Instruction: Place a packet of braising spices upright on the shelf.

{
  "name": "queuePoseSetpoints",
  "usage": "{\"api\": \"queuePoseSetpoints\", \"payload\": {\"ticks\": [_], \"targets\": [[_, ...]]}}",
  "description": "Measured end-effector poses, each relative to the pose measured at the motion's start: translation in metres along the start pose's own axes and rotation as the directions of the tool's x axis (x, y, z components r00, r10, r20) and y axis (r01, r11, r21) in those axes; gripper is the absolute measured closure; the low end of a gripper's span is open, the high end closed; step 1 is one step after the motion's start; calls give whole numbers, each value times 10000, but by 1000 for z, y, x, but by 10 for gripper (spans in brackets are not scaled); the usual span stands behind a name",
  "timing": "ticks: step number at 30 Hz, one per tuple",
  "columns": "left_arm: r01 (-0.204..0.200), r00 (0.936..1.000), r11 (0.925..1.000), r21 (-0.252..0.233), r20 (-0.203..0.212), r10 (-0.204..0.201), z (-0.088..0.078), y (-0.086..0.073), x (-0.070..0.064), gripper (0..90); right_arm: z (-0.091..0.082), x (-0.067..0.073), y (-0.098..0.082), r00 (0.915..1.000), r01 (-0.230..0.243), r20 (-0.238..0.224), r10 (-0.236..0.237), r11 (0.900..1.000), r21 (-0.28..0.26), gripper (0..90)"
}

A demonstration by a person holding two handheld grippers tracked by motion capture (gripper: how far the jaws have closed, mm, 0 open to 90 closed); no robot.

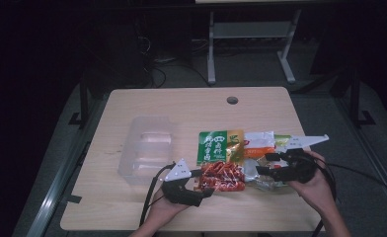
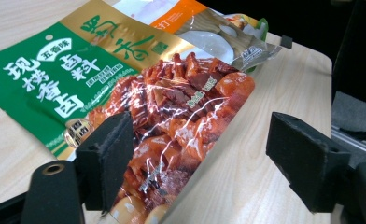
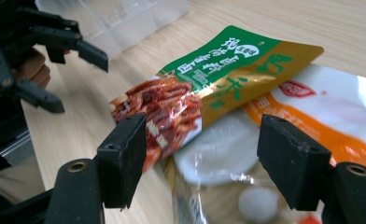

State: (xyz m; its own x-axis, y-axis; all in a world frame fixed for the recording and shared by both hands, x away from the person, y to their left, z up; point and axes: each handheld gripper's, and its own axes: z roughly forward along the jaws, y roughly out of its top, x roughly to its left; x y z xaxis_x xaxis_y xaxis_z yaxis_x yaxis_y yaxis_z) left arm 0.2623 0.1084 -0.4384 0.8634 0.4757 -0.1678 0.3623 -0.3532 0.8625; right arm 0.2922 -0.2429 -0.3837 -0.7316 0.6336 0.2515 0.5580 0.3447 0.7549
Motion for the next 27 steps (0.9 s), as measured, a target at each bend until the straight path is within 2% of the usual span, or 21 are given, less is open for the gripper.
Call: {"api": "queuePoseSetpoints", "payload": {"ticks": [3, 5, 7, 8, 10, 11, 12, 14, 17, 19, 20, 21, 24, 25, 26, 27], "targets": [[174, 9998, 9998, -23, -11, -174, 3, 1, 4, 297, 13, -5, 17, 9998, -145, 119, 140, 9987, 478, 331], [229, 9997, 9997, 53, -15, -229, 4, 1, 5, 324, 15, -6, 20, 9998, -172, 103, 167, 9985, 525, 331], [402, 9990, 9988, 278, -184, -397, 9, 1, 6, 359, 26, -13, 35, 9993, -355, 183, 340, 9955, 874, 325], [342, 9992, 9989, 325, -233, -335, 9, 1, 7, 375, 30, -15, 40, 9986, -493, 236, 470, 9933, 1049, 322], [474, 9988, 9982, 362, -153, -469, 10, 1, 7, 397, 38, -18, 49, 9984, -537, 238, 511, 9911, 1220, 320], [474, 9988, 9982, 362, -153, -469, 10, 1, 7, 411, 38, -18, 49, 9984, -537, 238, 511, 9911, 1220, 320], [479, 9987, 9979, 429, -189, -472, 12, 1, 7, 419, 47, -23, 58, 9982, -565, 279, 529, 9872, 1494, 317], [404, 9990, 9977, 549, -187, -394, 13, 1, 6, 443, 53, -26, 64, 9977, -652, 296, 611, 9840, 1655, 317], [373, 9992, 9972, 654, -198, -361, 13, 0, 7, 468, 60, -32, 70, 9965, -780, 435, 714, 9809, 1781, 316], [440, 9989, 9968, 670, -199, -428, 13, 0, 9, 496, 70, -42, 77, 9944, -1047, 314, 1006, 9770, 1857, 317], [462, 9988, 9965, 692, -185, -450, 14, 0, 9, 515, 73, -46, 78, 9927, -1195, 374, 1144, 9736, 1943, 317], [462, 9988, 9965, 692, -185, -450, 14, 0, 9, 540, 76, -49, 80, 9893, -1452, 439, 1390, 9662, 2130, 340], [276, 9995, 9925, 1188, -190, -255, 19, -3, 10, 644, 83, -64, 78, 9768, -2122, 240, 2128, 9465, 2432, 382], [276, 9995, 9925, 1188, -190, -255, 19, -3, 10, 669, 83, -64, 78, 9768, -2122, 240, 2128, 9465, 2432, 382], [231, 9997, 9906, 1348, -120, -216, 21, -3, 9, 690, 85, -71, 75, 9664, -2560, 463, 2528, 9316, 2580, 404], [231, 9997, 9906, 1348, -120, -216, 21, -3, 9, 709, 85, -71, 75, 9664, -2560, 463, 2528, 9316, 2580, 404]]}}
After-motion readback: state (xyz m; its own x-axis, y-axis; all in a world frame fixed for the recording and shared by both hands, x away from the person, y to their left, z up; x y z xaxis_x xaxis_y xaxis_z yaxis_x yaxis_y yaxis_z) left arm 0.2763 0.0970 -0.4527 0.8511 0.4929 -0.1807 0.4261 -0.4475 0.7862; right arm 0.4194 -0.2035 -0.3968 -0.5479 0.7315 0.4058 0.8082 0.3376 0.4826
